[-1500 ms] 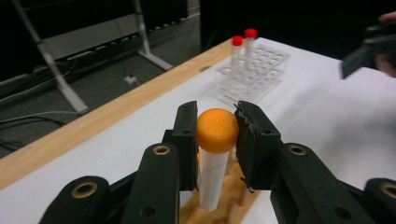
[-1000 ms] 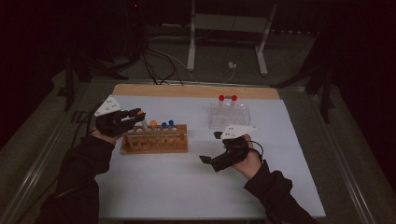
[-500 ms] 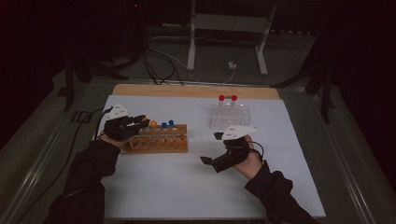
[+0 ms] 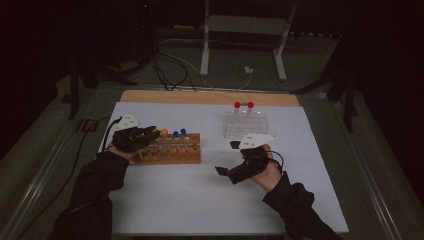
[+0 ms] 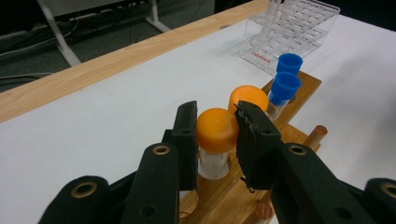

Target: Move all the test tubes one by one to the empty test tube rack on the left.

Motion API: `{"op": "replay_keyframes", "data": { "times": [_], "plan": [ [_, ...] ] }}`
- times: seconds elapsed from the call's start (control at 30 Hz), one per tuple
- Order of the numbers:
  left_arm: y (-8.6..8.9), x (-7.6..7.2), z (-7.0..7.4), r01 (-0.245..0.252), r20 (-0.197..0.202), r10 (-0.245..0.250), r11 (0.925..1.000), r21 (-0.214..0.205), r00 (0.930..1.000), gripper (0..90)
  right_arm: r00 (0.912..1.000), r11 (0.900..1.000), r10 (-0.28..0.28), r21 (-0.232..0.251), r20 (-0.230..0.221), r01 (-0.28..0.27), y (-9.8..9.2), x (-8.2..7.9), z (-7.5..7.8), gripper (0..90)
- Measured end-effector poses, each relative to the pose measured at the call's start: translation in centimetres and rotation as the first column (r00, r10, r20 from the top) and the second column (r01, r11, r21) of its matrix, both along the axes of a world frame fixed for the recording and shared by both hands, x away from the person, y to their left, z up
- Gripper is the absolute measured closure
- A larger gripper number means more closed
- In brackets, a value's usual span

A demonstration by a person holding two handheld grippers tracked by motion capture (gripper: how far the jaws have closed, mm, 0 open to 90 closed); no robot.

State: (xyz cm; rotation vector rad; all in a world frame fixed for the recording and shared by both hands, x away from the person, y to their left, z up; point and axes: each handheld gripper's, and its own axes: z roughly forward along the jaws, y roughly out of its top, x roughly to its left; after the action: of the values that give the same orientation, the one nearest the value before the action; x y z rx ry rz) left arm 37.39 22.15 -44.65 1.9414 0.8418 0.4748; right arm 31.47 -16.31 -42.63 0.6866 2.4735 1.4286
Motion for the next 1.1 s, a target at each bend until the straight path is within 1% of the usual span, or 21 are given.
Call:
{"op": "replay_keyframes", "data": {
  "times": [0.07, 0.1, 0.13, 0.17, 0.2, 0.27, 0.33, 0.4, 0.5, 0.53, 0.57, 0.63, 0.7, 0.73, 0.87, 0.9, 0.93, 1.0, 1.03, 1.07, 1.1],
  "plan": [
    [0.1, 0.0, 0.1, 0.008, -0.001, -0.008, 0.9999, 0.007, 1.0, 70.8, 1.0, 1.0, 0.0, 0.0, 0.002, 0.0, 0.0, 0.0, 0.1, 0.0],
    [0.2, -0.1, 0.1, 0.018, -0.006, -0.018, 0.9998, 0.0, 0.9998, 69.9, 1.0, 1.0, 0.0, 0.001, 0.002, 0.0, -0.1, 0.0, 0.2, 0.0],
    [0.2, -0.1, 0.2, 0.026, -0.008, -0.026, 0.9996, -0.006, 0.9996, 64.8, 1.0, 1.0, 0.001, 0.001, 0.004, -0.001, -0.1, 0.1, 0.3, 0.0],
    [0.3, -0.2, 0.3, 0.032, -0.006, -0.032, 0.9994, -0.015, 0.9995, 62.1, 1.0, 1.0, 0.001, 0.001, 0.006, -0.001, -0.1, 0.1, 0.4, 0.0],
    [0.5, -0.4, 0.5, 0.052, -0.006, -0.052, 0.9981, -0.034, 0.9986, 57.9, 1.0, 1.0, -0.002, 0.0, 0.007, 0.002, -0.2, 0.1, 0.5, 0.0],
    [0.7, -1.0, 0.9, 0.041, 0.019, -0.04, 0.9981, -0.045, 0.999, 44.6, 0.9998, 1.0, -0.009, 0.001, 0.017, 0.009, -0.4, 0.3, 0.8, 0.0],
    [1.0, -1.5, 1.3, 0.058, 0.021, -0.056, 0.9954, -0.076, 0.9982, 39.4, 0.9994, 0.9997, -0.022, 0.004, 0.025, 0.022, -0.8, 0.6, 1.1, 0.0],
    [1.1, -2.0, 1.6, 0.077, 0.005, -0.077, 0.9928, -0.092, 0.997, 29.8, 0.9986, 0.9992, -0.041, 0.005, 0.033, 0.04, -1.2, 1.0, 1.4, 0.0],
    [0.7, -3.1, 1.8, 0.097, -0.005, -0.098, 0.9919, -0.082, 0.9952, 14.9, 0.996, 0.997, -0.077, 0.005, 0.045, 0.077, -2.0, 2.0, 1.8, 0.0],
    [0.6, -3.4, 1.9, 0.106, -0.004, -0.106, 0.9911, -0.081, 0.9943, 12.8, 0.9947, 0.9958, -0.092, 0.002, 0.046, 0.091, -2.3, 2.4, 1.9, 0.0],
    [0.4, -3.8, 2.0, 0.108, -0.001, -0.109, 0.9907, -0.082, 0.9941, 7.6, 0.9931, 0.9943, -0.107, 0.001, 0.05, 0.107, -2.6, 2.8, 2.0, 0.0],
    [0.2, -4.5, 2.1, 0.125, 0.0, -0.125, 0.9871, -0.101, 0.9921, 3.3, 0.9894, 0.9903, -0.139, 0.016, 0.044, 0.138, -3.4, 3.8, 2.1, 0.0],
    [-0.2, -5.3, 2.2, 0.149, 0.011, -0.148, 0.982, -0.117, 0.9889, 1.9, 0.9797, 0.9811, -0.193, 0.016, 0.053, 0.193, -4.2, 4.9, 2.1, 0.0],
    [-0.3, -5.7, 2.2, 0.154, 0.019, -0.153, 0.9812, -0.116, 0.988, 1.5, 0.9761, 0.9774, -0.211, 0.016, 0.051, 0.211, -4.5, 5.2, 2.1, 0.0],
    [-1.0, -7.0, 2.2, 0.191, 0.032, -0.188, 0.9725, -0.134, 0.9817, 1.2, 0.9565, 0.9575, -0.288, 0.004, 0.044, 0.288, -5.8, 7.1, 1.8, 0.3],
    [-1.2, -7.2, 2.2, 0.199, 0.034, -0.196, 0.9701, -0.139, 0.98, 1.2, 0.9498, 0.9506, -0.31, 0.002, 0.039, 0.31, -6.1, 7.6, 1.7, 2.1],
    [-1.4, -7.5, 2.1, 0.2, 0.036, -0.197, 0.9703, -0.136, 0.9797, 1.2, 0.9424, 0.9431, -0.332, 0.003, 0.038, 0.332, -6.3, 8.1, 1.6, 3.9],
    [-1.7, -7.8, 1.8, 0.214, 0.036, -0.211, 0.9673, -0.136, 0.9767, 1.2, 0.9312, 0.9315, -0.364, 0.0, 0.025, 0.364, -6.8, 9.1, 1.2, 5.2],
    [-1.8, -7.9, 1.8, 0.215, 0.036, -0.212, 0.9674, -0.134, 0.9766, 1.2, 0.9264, 0.9265, -0.376, 0.005, 0.012, 0.376, -7.0, 9.6, 0.9, 8.5],
    [-1.9, -8.1, 1.7, 0.218, 0.036, -0.216, 0.9661, -0.138, 0.9758, 1.2, 0.9214, 0.9214, -0.389, 0.006, 0.009, 0.388, -7.1, 9.9, 0.7, 14.4],
    [-1.9, -8.1, 1.6, 0.218, 0.037, -0.215, 0.9666, -0.135, 0.9759, 1.2, 0.913, 0.9129, -0.408, 0.009, 0.001, 0.408, -7.2, 10.5, 0.4, 18.0]
  ]
}}
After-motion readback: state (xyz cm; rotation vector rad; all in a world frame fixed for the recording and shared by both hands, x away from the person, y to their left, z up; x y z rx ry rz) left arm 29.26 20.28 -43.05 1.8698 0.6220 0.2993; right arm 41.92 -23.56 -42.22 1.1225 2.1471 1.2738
